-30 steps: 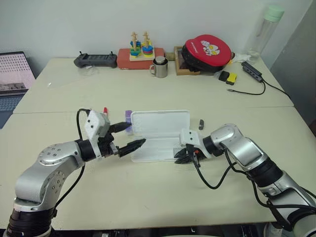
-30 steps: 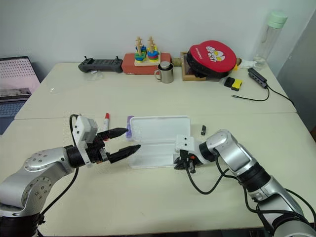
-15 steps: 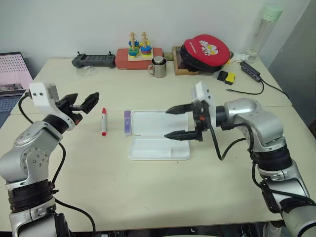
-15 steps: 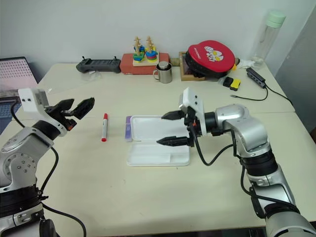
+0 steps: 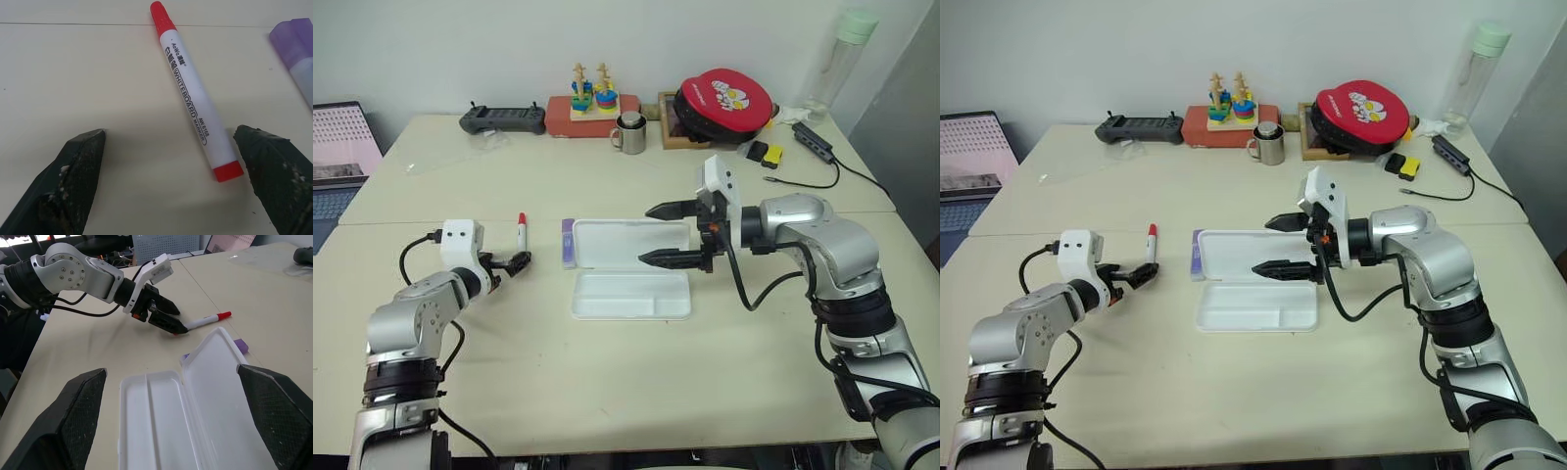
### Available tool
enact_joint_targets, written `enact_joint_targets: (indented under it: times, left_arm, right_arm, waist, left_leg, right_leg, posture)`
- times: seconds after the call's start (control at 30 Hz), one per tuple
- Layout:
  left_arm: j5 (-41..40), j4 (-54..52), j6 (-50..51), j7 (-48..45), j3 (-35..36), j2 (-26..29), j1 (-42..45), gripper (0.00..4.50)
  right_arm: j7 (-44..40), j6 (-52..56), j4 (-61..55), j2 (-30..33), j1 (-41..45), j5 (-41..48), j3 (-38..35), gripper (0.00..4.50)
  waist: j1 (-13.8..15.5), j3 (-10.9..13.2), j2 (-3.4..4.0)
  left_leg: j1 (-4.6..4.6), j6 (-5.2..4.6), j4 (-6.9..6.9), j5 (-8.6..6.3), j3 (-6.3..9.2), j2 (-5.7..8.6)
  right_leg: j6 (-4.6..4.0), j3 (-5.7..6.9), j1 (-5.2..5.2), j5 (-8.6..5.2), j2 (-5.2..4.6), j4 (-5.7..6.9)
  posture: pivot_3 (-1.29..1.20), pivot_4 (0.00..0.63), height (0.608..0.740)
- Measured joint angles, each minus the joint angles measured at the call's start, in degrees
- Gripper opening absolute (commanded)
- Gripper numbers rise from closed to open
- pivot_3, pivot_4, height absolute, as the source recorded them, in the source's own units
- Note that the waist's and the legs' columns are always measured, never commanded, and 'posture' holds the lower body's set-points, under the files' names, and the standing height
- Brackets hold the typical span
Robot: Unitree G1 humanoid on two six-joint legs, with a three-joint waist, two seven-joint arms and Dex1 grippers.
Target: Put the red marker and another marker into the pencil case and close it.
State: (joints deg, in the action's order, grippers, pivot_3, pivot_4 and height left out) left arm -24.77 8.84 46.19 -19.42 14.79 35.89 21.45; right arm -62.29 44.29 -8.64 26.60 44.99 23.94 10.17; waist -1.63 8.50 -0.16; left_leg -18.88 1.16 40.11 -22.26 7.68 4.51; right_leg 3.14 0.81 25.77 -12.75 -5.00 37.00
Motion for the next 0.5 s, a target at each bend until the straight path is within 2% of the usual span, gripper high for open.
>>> enact_joint_targets:
  times: [0.07, 0.2, 0.5]
  left_arm:
    - [0.8, 1.2, -0.4, -0.2, -0.7, -0.1, 1.0, 4.50]
    - [2.3, 3.9, -3.0, -1.5, -1.2, -1.2, 2.7, 3.88]
    - [3.8, 5.9, -4.4, -2.7, -1.6, -2.4, 4.3, 1.96]
  right_arm:
    - [0.6, 0.1, -0.1, 0.0, 0.0, 0.3, -0.1, 4.47]
    - [2.4, 0.3, -0.1, -0.2, 0.0, 2.0, -1.1, 4.50]
    - [6.3, 0.5, -0.1, -1.3, 1.1, 3.9, -2.7, 4.50]
  waist:
    - [0.0, 0.0, 0.00]
    - [0.0, 0.0, 0.01]
    - [0.0, 0.0, 0.00]
  left_leg:
    - [0.02, 0.00, 0.01, 0.00, -0.03, 0.00]
    - [0.01, 0.00, 0.03, 0.00, -0.01, 0.01]
    - [0.01, 0.00, 0.06, 0.00, -0.01, 0.02]
  right_leg:
    - [0.00, -0.03, -0.01, 0.00, 0.00, 0.02]
    - [0.00, -0.01, -0.01, 0.00, -0.01, 0.03]
    - [0.00, -0.02, -0.01, 0.00, -0.02, 0.04]
  posture:
    - [0.00, 0.150, 0.740]
    - [0.00, 0.150, 0.740]
    - [0.00, 0.150, 0.740]
